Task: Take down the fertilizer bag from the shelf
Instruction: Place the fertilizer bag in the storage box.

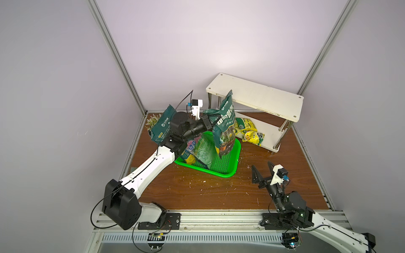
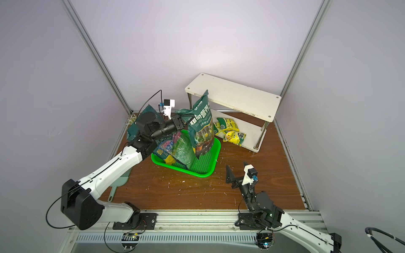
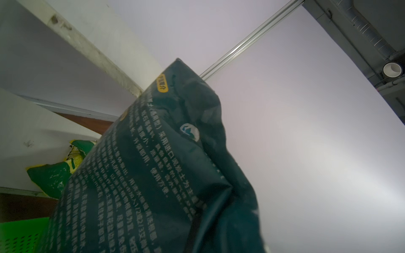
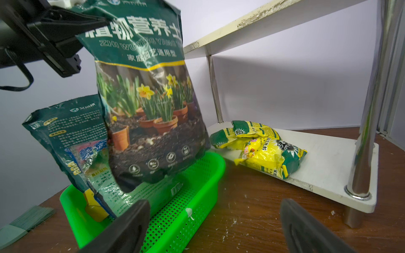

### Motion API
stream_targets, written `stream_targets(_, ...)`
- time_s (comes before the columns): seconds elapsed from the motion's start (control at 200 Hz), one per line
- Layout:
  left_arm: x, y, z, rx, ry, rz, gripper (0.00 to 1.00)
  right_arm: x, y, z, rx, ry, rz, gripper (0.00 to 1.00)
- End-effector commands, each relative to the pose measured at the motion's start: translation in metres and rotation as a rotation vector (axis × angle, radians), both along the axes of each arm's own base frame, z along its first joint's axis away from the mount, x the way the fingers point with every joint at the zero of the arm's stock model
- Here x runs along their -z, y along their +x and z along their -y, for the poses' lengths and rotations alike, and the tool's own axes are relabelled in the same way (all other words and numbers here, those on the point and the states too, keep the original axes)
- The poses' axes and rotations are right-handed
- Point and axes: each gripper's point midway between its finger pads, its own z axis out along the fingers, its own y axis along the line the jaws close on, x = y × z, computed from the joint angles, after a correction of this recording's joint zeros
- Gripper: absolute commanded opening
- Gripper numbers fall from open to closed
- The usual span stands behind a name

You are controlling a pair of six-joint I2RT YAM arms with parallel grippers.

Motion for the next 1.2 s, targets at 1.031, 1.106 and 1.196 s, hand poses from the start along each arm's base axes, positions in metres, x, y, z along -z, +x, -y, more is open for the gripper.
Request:
stream_targets(1.031,0.017,-0.011,-0.056,0.022,-0.304,0.313,0.00,-0.004,0.005,0.025,0.123,0.119,-0.036,0.99)
stream_targets(1.106,0.031,-0.012,-0.062,0.032,-0.328,0.290,0.00,-0.003,0.006,0.031,0.156,0.140,-0.054,0.99)
stream_targets(1.196,0.046,-0.012,-0.063,0.052,-0.327,0.268,0.00,-0.003,0.006,0.031,0.154,0.151,-0.066,0.99)
